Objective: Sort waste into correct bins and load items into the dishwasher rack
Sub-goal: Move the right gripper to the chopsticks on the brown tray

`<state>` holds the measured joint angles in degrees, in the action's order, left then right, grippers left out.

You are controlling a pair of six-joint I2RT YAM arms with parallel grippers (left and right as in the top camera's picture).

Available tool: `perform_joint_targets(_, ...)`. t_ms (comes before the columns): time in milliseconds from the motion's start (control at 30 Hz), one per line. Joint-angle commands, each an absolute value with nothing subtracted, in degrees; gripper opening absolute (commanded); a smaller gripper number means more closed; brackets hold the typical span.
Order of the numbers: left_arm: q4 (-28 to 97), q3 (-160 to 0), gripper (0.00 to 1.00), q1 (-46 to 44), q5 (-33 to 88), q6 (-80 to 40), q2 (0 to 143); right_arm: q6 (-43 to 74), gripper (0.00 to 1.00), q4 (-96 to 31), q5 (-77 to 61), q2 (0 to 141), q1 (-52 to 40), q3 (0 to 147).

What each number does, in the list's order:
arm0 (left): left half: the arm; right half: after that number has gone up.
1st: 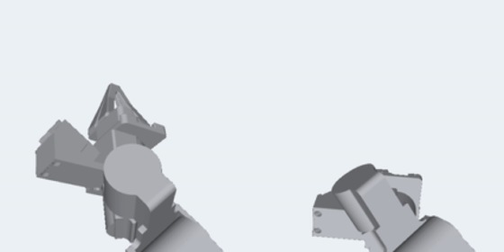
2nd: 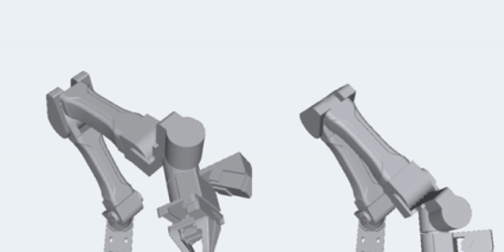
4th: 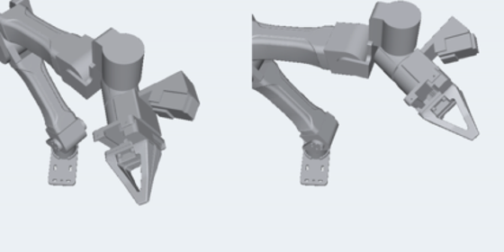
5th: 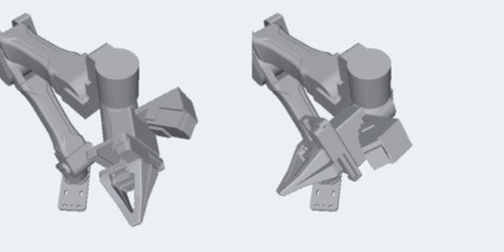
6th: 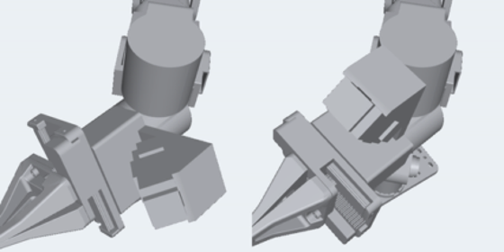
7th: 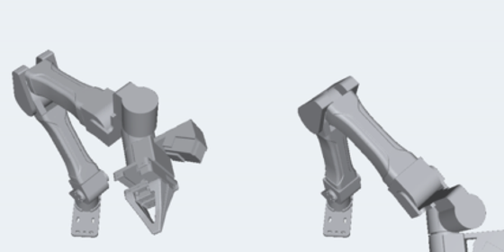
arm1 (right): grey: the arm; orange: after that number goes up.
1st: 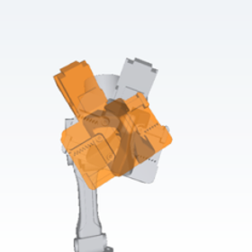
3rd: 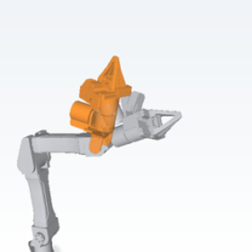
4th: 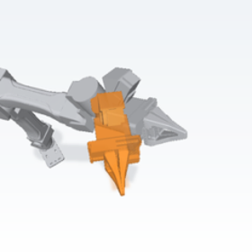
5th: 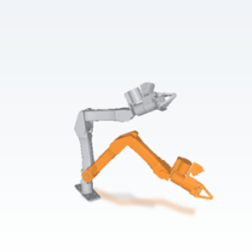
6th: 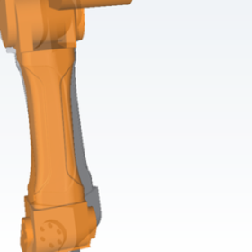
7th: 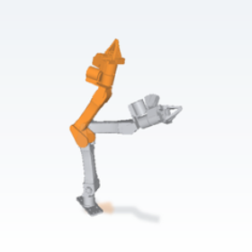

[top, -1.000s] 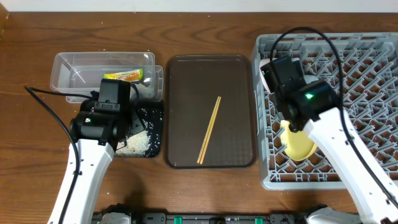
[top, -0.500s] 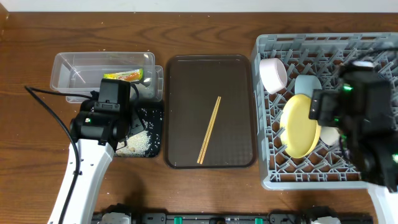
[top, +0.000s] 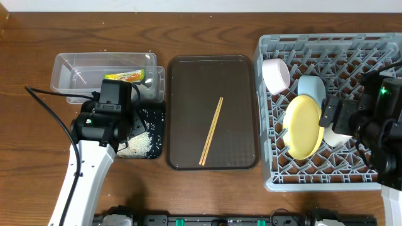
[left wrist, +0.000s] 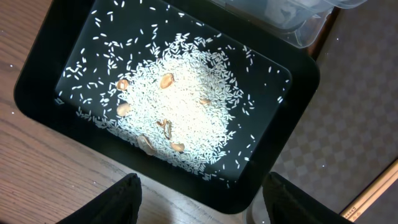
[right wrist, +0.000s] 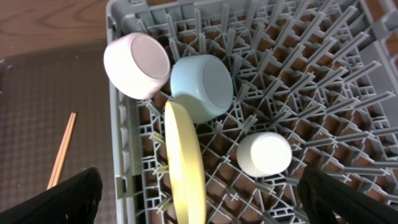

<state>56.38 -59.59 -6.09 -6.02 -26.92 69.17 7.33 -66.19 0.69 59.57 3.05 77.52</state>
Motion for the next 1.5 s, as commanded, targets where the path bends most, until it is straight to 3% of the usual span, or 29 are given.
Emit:
perform_joint_targets(0,56.36,-59.35,0.66,-5.80,-6.68,-25.98,69.34,6.09,0.99,-66.32,-0.51,59.92,3.73,77.89)
perform_joint_targets(300,56.36,-59.33,0.65,-5.80,-6.68,-25.98,69.34,6.13,0.99,-66.04,-1.65,60.38,3.75,77.89)
perform_joint_targets(533,56.34,-59.35,0.66,-5.80,-6.68,-26.00,69.34,6.13,0.99,-60.49,-22.50,62.06,2.44,77.89)
perform_joint_targets(733,57.65,-59.35,0.65,-5.80,-6.72,-26.00,69.34,6.94,0.99,-57.49,-24.47,66.32,-10.33,77.89)
perform_joint_targets(933,57.80,-59.35,0.65,-5.80,-7.01,-26.04,69.34,9.56,0.99,-54.92,-17.65,73.95,-24.47,77.89)
perform_joint_targets(1200,57.80,-59.35,0.65,-5.80,-7.16,-26.04,69.34,18.81,0.99,-50.15,-8.64,85.93,-33.82,77.89)
perform_joint_targets(1467,57.80,-59.35,0.65,-5.80,-7.16,-26.04,69.34,28.12,0.73,-48.69,-1.72,97.69,-37.93,77.89)
